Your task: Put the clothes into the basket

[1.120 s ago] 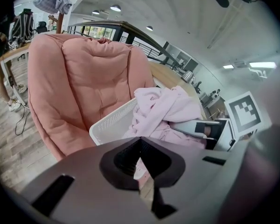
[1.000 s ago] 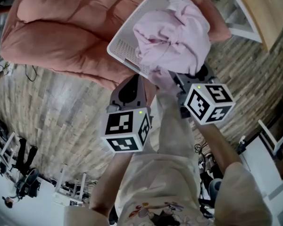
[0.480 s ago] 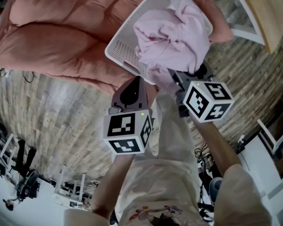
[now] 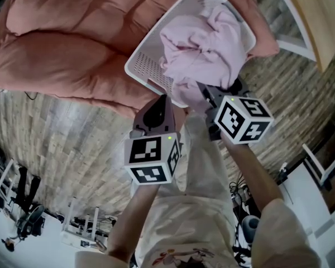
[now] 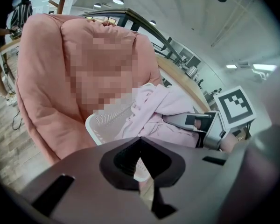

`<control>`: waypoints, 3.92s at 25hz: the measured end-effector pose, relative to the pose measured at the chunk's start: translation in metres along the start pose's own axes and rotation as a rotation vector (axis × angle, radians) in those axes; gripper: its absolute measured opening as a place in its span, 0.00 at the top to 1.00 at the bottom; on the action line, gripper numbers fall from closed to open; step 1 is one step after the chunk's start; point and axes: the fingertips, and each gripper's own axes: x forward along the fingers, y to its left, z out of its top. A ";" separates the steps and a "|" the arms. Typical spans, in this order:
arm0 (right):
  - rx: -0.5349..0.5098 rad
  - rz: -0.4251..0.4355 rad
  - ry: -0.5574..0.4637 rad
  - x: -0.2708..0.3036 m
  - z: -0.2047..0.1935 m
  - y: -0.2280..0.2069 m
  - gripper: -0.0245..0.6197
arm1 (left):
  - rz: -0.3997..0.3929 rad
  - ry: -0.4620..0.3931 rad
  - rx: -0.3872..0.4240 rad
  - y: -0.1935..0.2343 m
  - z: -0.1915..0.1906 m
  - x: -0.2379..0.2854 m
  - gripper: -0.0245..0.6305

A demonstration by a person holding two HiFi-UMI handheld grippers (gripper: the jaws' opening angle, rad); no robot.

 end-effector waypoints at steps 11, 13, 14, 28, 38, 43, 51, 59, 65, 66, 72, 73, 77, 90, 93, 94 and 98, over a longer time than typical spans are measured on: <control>0.029 -0.038 0.021 0.011 -0.016 -0.012 0.42 | -0.007 0.013 0.007 0.002 -0.006 0.008 0.96; 0.035 -0.047 0.023 0.013 -0.019 -0.015 0.42 | -0.009 0.016 0.009 0.003 -0.009 0.008 0.96; 0.040 -0.051 0.024 0.015 -0.021 -0.016 0.42 | -0.009 0.018 0.009 0.004 -0.010 0.008 0.96; 0.136 -0.086 0.058 0.052 -0.032 -0.033 0.42 | 0.003 0.062 -0.027 0.025 -0.017 0.041 0.96; 0.205 -0.107 0.071 0.070 -0.036 -0.039 0.42 | -0.018 0.081 -0.004 0.026 -0.012 0.063 0.96; 0.243 -0.136 0.073 0.080 -0.042 -0.040 0.42 | -0.013 0.107 -0.006 0.034 -0.019 0.069 0.96; 0.276 -0.154 0.074 0.095 -0.046 -0.042 0.41 | -0.020 0.118 0.016 0.033 -0.019 0.081 0.96; 0.314 -0.174 0.071 0.109 -0.054 -0.050 0.41 | -0.013 0.109 0.029 0.037 -0.019 0.086 0.96; 0.320 -0.198 0.063 0.113 -0.057 -0.052 0.41 | -0.015 0.114 0.033 0.040 -0.023 0.082 0.96; 0.323 -0.202 0.061 0.112 -0.057 -0.052 0.41 | -0.015 0.116 0.034 0.039 -0.023 0.080 0.96; 0.349 -0.232 0.066 0.128 -0.062 -0.061 0.40 | -0.019 0.120 0.041 0.046 -0.019 0.088 0.96; 0.356 -0.240 0.067 0.133 -0.062 -0.065 0.40 | -0.020 0.121 0.042 0.047 -0.018 0.092 0.96; 0.366 -0.265 0.069 0.145 -0.061 -0.074 0.40 | -0.026 0.125 0.047 0.048 -0.013 0.101 0.96; 0.382 -0.291 0.072 0.158 -0.069 -0.082 0.40 | -0.043 0.127 0.073 0.047 -0.009 0.109 0.96; 0.383 -0.289 0.068 0.160 -0.070 -0.082 0.40 | -0.044 0.129 0.079 0.047 -0.009 0.109 0.96; 0.383 -0.290 0.067 0.161 -0.070 -0.083 0.40 | -0.045 0.131 0.082 0.046 -0.009 0.109 0.96; 0.382 -0.303 0.065 0.166 -0.072 -0.087 0.39 | -0.063 0.140 0.080 0.044 -0.007 0.111 0.96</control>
